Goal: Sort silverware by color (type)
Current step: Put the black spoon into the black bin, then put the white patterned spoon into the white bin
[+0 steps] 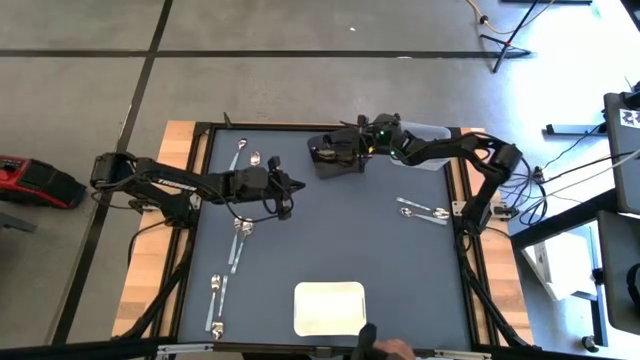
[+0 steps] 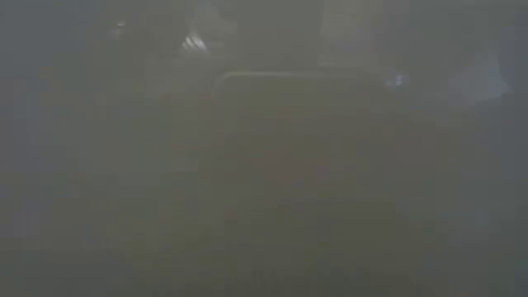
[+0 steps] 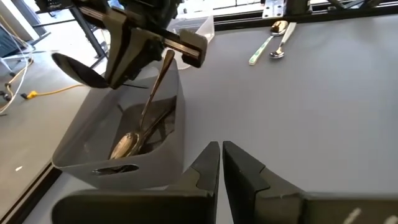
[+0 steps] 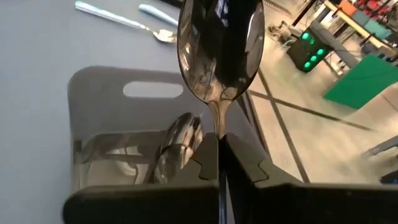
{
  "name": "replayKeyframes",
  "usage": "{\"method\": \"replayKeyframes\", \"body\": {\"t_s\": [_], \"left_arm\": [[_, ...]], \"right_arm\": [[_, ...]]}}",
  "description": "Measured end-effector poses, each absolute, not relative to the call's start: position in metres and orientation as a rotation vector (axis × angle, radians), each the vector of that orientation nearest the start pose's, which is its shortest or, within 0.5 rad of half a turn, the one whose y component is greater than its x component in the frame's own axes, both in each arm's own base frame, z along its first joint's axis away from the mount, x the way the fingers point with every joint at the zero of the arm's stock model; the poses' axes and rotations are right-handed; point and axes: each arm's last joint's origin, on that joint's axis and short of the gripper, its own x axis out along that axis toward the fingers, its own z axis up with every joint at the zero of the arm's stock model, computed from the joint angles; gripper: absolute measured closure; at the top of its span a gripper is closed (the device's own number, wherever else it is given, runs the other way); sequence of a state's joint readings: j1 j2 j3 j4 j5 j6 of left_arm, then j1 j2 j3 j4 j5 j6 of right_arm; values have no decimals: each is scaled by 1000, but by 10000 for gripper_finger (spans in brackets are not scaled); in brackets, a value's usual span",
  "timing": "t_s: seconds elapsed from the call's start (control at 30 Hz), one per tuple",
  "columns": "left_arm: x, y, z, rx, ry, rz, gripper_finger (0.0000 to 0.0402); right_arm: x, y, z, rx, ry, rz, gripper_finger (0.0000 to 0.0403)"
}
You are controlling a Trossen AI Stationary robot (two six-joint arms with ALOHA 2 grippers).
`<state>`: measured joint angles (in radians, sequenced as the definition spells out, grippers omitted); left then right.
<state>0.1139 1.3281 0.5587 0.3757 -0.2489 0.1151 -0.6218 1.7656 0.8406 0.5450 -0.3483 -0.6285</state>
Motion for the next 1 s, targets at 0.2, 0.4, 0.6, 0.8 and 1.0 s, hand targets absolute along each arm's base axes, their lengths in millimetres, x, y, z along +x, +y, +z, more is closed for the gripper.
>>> {"method": "replayKeyframes", "body": {"t_s": [0.2,0.4,0.6,0.8,1.0], "left_arm": [[260,37,196,125,408,340,385],[260,36,196,86,407,359,352],[260,28,193,58,424,341,300],[254,18,190,64,505,318,277],[235,-5,194,-116,588,293,281]], "right_arm": [[294,-200,167,-438,428,-203,378],[294,-195,173,-422,429,-199,297],[285,-159,214,-406,465,-155,243],[277,-103,248,-388,431,47,241],[280,-56,255,-425,433,177,253]]}}
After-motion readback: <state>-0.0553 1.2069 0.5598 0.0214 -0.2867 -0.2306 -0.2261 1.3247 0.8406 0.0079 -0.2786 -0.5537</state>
